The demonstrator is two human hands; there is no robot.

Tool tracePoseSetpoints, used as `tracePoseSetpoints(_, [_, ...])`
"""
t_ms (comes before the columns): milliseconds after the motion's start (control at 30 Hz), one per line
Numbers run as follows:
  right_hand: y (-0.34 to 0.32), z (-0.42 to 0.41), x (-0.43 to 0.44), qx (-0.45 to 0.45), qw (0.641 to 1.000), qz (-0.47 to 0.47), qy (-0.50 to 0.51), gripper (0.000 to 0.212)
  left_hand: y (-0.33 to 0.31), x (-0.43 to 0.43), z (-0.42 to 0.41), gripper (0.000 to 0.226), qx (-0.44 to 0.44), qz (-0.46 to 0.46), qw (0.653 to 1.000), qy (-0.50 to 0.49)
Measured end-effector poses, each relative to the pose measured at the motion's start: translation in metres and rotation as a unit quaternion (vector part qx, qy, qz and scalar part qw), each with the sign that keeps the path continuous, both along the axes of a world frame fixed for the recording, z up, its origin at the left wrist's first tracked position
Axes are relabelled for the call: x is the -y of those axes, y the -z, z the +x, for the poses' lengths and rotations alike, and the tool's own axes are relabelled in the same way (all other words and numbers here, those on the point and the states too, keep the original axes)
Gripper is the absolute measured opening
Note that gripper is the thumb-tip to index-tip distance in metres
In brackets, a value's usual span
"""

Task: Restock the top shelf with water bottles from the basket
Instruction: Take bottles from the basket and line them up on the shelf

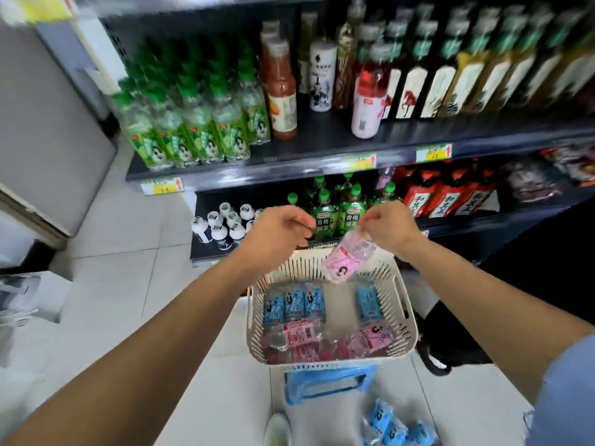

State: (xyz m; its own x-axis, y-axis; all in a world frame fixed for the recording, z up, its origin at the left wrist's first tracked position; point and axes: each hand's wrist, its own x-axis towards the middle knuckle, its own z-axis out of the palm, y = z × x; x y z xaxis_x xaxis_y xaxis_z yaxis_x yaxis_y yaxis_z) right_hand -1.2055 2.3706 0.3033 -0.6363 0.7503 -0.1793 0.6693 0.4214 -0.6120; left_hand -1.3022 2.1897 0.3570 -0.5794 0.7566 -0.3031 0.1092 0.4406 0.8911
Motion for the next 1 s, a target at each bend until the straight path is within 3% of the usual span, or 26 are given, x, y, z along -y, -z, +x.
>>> tracePoseSetpoints(167, [-0.156,-0.004,0.023,-0.139,0.988,0.028,-0.063,0.012,-0.102,0.018,0.011,0.028,-0.071,0.046,0.996,-0.034])
tracePoseSetpoints(300, [-0.252,-0.014,0.042,-0.217,0.969,0.052,-0.107,0.008,-0.158,0.035,0.017,0.019,-0.115,0.081,0.989,-0.053])
tracePoseSetpoints(433, [-0.324,-0.032,0.063,-0.289,0.943,0.088,-0.137,0.008,-0.204,0.053,0.015,0.026,-0.146,0.119,0.978,-0.089])
tracePoseSetpoints(600, [-0.378,-0.070,0.087,-0.344,0.914,0.125,-0.174,0.010,-0.240,0.072,-0.002,0.017,-0.177,0.142,0.966,-0.125])
tracePoseSetpoints(700, [-0.397,-0.101,0.099,-0.359,0.901,0.151,-0.193,0.012,-0.254,0.080,-0.026,0.023,-0.205,0.143,0.957,-0.146])
tracePoseSetpoints(1000, [-0.440,-0.233,0.118,-0.364,0.872,0.224,-0.237,0.019,-0.301,0.093,-0.152,0.021,-0.277,0.140,0.932,-0.186])
